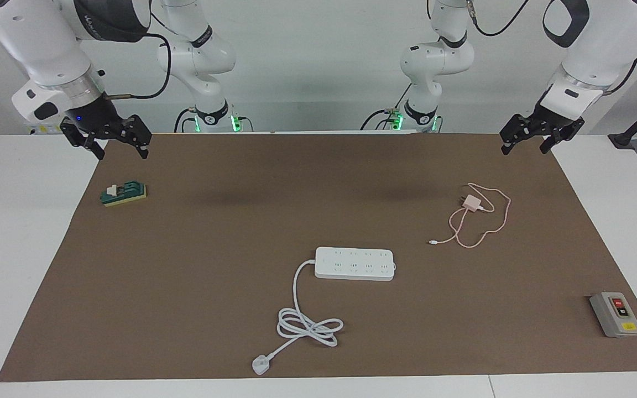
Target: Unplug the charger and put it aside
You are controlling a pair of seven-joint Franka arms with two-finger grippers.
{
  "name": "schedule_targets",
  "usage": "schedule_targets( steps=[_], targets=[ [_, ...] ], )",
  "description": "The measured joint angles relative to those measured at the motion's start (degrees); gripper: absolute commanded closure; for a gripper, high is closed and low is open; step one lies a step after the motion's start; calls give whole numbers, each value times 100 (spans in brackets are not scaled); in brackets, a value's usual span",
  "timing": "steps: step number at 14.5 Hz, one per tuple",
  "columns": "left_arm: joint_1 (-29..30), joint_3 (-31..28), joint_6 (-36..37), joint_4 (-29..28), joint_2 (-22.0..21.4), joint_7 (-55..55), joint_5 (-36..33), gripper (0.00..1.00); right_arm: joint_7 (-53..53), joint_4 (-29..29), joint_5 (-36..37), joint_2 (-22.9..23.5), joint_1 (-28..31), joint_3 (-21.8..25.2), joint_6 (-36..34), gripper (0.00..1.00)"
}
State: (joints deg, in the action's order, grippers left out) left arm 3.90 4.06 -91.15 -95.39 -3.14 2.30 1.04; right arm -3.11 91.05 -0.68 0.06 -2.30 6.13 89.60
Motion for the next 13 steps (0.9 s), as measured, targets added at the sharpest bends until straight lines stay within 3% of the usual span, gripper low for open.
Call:
schedule_targets(
  steps=[13],
  targets=[
    [0,-9,0,1,0,122,60,0,0,0,0,0,0,0,0,0]
  ],
)
